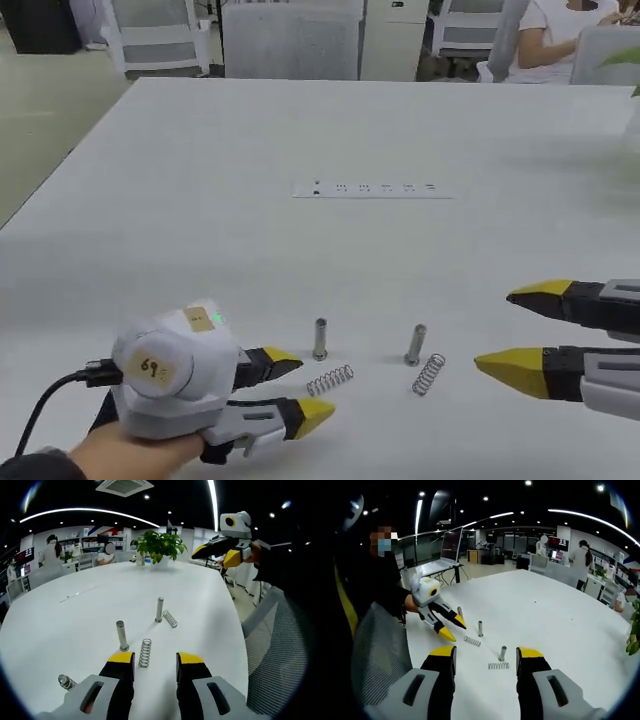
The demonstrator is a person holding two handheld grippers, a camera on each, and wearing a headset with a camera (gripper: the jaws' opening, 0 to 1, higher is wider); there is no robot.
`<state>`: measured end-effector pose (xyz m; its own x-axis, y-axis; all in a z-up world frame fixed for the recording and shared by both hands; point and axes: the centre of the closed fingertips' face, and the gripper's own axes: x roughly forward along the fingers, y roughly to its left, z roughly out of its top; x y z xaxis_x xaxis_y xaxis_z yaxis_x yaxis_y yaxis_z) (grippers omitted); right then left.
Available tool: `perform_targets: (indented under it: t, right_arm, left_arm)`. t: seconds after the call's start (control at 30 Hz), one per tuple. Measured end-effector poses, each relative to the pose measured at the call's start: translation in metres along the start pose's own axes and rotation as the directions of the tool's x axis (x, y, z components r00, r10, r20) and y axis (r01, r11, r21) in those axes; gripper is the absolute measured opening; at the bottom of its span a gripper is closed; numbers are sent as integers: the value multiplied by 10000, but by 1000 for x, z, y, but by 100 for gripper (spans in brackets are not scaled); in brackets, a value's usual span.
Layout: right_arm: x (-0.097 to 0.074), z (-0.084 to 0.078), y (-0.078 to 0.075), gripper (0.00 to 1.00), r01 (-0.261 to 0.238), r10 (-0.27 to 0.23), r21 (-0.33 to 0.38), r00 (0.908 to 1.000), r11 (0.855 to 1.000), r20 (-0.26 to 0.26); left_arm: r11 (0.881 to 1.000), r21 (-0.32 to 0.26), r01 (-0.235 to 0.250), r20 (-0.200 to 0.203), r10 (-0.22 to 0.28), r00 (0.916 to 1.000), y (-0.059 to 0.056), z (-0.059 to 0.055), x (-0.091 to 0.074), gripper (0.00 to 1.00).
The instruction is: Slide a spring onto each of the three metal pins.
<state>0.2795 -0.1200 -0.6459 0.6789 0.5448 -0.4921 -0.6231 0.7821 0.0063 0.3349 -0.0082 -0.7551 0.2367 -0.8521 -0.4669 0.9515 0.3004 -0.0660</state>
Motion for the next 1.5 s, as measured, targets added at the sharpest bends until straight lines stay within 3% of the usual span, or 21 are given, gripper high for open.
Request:
perform_targets:
  t: [0.37, 0.83, 1.3, 1.5]
  right_arm:
    - [0, -1, -2, 46, -31, 31, 43, 10000, 10000, -8]
    - [1, -4, 1, 45, -104, 105, 72, 9999, 9999, -118]
    - [4, -7, 3, 45, -183, 186, 81, 9993, 9998, -314]
    - [7, -7, 6, 45, -254, 257, 78, 9992, 9996, -306]
  left_arm:
    - [9990, -290, -336, -257, 328, 9991, 9, -11, 14, 17]
    - [9985, -78, -538, -620, 532, 9967, 10, -22, 21, 10]
    - [9979, 137, -634, -513, 641, 9966, 14, -21, 27, 3]
    - [9983, 218, -549, -525, 560, 9970, 9, -22, 26, 3]
